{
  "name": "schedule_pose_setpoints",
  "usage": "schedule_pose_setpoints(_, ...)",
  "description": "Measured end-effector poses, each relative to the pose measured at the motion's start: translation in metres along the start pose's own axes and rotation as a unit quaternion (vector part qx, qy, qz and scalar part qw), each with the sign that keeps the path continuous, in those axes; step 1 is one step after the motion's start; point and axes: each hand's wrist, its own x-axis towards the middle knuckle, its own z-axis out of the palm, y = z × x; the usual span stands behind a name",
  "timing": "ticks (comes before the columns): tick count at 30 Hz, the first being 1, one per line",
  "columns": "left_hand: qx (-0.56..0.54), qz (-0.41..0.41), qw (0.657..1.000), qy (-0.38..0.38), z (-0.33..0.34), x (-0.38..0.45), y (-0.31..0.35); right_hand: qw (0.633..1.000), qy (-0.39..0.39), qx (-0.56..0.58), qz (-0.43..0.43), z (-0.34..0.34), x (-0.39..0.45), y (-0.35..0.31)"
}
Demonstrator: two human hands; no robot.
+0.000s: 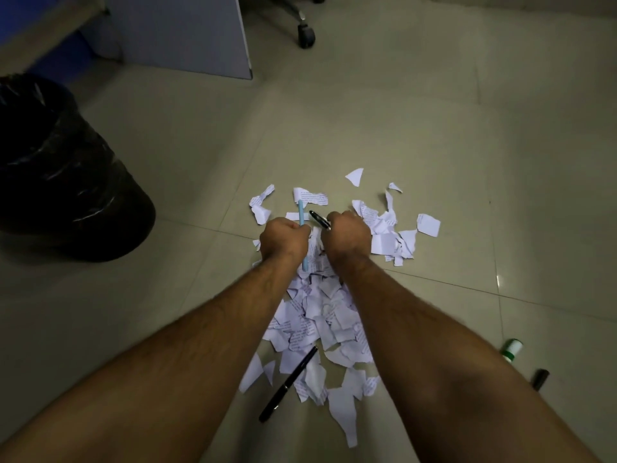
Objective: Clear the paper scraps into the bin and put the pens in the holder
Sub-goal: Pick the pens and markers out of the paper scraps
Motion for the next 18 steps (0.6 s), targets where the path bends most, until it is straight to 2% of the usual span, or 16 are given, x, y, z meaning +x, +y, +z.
schedule_pose_setpoints(5, 0.035, 0.032, 0.999, -0.002, 0.006, -0.009, 0.005, 0.998, -0.036, 0.045, 0.038, 0.003, -0.009, 0.013)
schedule_pose_setpoints(13, 0.049, 0.055, 0.997, -0.013, 0.021, -0.012, 0.005, 0.973, 0.003, 0.193, 0.13, 0.012, -0.014, 0.023)
schedule_pose_setpoints(18, 0.083, 0.078, 0.993, -0.033, 0.025, -0.012, 0.002, 0.963, 0.016, 0.215, 0.163, 0.01, -0.018, 0.022)
